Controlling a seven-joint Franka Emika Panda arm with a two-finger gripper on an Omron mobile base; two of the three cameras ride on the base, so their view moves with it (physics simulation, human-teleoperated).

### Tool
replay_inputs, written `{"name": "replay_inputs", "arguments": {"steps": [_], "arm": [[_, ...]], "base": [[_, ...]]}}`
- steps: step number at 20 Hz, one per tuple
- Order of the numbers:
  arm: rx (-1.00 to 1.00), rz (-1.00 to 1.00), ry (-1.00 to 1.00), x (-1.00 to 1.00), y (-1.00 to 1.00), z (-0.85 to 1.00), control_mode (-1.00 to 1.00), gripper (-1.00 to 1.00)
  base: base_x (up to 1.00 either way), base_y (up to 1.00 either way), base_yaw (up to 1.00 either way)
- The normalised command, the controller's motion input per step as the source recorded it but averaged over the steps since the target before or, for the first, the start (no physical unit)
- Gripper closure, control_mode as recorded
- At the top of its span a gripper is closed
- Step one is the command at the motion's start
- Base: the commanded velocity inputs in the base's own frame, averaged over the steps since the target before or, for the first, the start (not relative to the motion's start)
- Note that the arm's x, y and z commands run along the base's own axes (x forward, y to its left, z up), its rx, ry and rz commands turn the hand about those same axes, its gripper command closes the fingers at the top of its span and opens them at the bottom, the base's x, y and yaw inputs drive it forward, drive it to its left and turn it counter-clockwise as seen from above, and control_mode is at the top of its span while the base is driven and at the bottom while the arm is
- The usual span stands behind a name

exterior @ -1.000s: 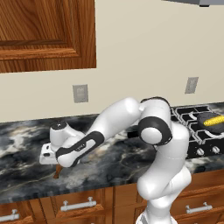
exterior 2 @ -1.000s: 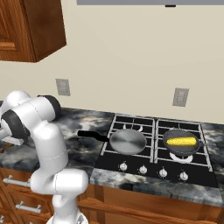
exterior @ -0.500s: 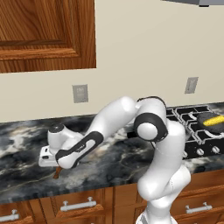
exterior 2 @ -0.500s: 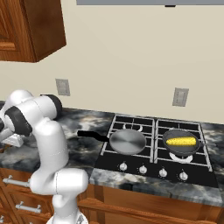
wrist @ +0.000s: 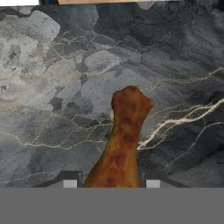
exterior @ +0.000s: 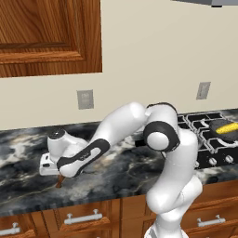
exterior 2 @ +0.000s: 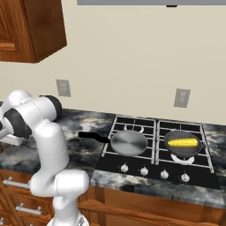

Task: Place both pans onto different burners. Then place the corn and the chicken drumstick on different pans.

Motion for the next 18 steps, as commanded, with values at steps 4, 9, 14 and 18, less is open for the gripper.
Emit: {"name": "replay_inputs", "arguments": {"steps": [4, 9, 14, 18], "arm": [[0.0, 0.0, -0.03, 0.0, -0.28, 0.93, -1.0, 1.0], [0.0, -0.01, 0.04, 0.0, -0.33, 0.99, -1.0, 1.0], [-0.04, -0.01, 0.02, -0.15, -0.55, 0.37, -1.0, 1.0], [-0.06, 0.0, 0.0, -0.05, -0.74, 0.16, -1.0, 1.0]], "base": [[0.0, 0.0, 0.0], [0.0, 0.0, 0.0], [0.0, 0.0, 0.0], [0.0, 0.0, 0.0]]}}
